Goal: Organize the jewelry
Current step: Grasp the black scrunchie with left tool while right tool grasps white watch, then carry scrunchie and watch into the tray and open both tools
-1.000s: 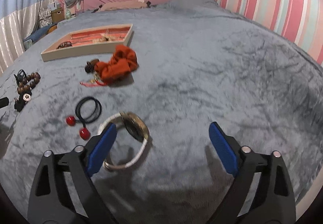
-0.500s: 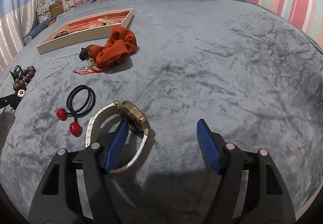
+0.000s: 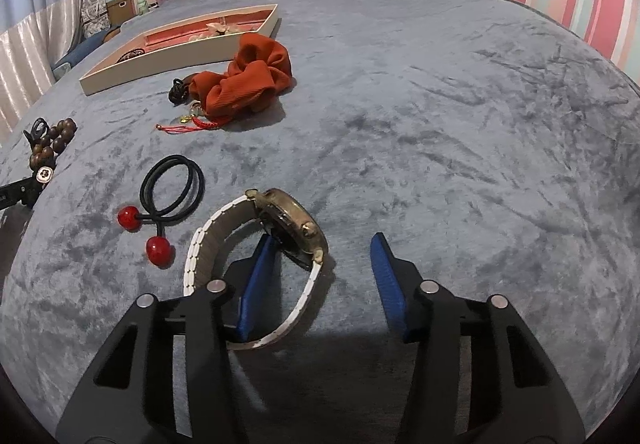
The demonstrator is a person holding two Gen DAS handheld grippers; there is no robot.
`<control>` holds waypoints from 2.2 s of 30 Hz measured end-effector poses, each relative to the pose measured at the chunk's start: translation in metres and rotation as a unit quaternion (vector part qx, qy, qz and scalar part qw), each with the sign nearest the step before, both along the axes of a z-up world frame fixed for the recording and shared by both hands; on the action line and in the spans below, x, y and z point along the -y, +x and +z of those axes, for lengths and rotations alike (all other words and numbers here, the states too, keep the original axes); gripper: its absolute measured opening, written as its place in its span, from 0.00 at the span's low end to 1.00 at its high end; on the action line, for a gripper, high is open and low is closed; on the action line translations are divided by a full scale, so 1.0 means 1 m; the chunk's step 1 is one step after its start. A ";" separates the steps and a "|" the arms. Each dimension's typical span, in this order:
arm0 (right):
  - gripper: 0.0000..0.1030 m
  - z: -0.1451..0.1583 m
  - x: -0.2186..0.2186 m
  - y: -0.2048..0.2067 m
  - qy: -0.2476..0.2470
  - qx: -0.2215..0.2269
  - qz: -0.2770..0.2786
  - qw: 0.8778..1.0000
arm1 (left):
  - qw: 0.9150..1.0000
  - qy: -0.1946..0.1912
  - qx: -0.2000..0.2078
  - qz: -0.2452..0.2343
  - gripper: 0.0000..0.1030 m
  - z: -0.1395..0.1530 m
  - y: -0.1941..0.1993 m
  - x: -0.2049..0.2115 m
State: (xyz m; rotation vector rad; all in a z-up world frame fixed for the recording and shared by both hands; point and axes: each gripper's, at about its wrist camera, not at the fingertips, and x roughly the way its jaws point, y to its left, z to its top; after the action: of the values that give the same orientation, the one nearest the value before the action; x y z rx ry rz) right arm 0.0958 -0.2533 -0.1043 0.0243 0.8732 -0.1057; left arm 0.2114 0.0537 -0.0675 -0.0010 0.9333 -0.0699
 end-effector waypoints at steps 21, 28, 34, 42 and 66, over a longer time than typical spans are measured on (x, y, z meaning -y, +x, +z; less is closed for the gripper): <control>0.24 0.011 -0.010 0.002 0.011 0.022 0.014 1.000 | 0.999 -0.030 0.011 -0.024 0.21 0.005 -0.019 -0.013; 0.23 0.018 -0.008 0.007 0.017 0.038 0.013 0.999 | 0.998 -0.043 0.028 -0.028 0.21 0.013 -0.032 -0.019; 0.23 0.028 -0.008 0.014 0.021 0.051 0.017 0.998 | 0.997 -0.061 0.038 -0.027 0.21 0.023 -0.035 -0.026; 0.23 0.050 -0.012 0.034 0.031 0.078 0.027 0.996 | 0.996 -0.053 0.060 -0.046 0.21 0.050 -0.025 -0.013; 0.15 0.111 -0.070 0.225 0.056 0.117 0.077 0.989 | 0.992 -0.056 0.086 -0.070 0.21 0.114 0.154 0.018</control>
State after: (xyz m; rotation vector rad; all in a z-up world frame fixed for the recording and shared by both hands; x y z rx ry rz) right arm 0.3206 -0.1829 0.0068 0.0717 0.6425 0.0902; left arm 0.3659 0.0355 0.0463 -0.0335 0.7558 -0.2493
